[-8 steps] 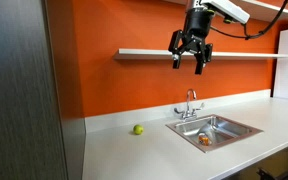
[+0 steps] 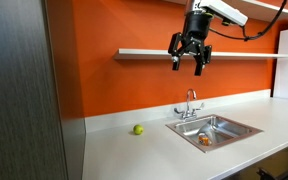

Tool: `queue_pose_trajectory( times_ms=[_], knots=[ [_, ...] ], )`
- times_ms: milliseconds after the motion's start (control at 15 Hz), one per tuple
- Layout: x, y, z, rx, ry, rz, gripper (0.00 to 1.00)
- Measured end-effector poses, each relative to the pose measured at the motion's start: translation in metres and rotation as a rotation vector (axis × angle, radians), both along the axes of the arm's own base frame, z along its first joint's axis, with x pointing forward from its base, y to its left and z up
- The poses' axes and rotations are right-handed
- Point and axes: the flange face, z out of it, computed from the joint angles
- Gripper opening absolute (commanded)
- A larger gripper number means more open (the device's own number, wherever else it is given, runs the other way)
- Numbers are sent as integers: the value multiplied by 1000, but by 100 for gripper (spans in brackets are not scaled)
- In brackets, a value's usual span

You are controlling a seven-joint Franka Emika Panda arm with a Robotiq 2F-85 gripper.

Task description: Put the can on the left counter

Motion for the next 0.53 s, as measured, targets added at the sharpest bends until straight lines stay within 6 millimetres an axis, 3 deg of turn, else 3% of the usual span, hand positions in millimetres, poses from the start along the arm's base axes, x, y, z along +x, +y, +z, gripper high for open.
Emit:
queue_pose_trajectory(
  times_ms=[267,533],
  knots=[
    [14,-22,-11,-26,-2,-69,100],
    [27,-59,-26,-75,7,-177,100]
  ],
)
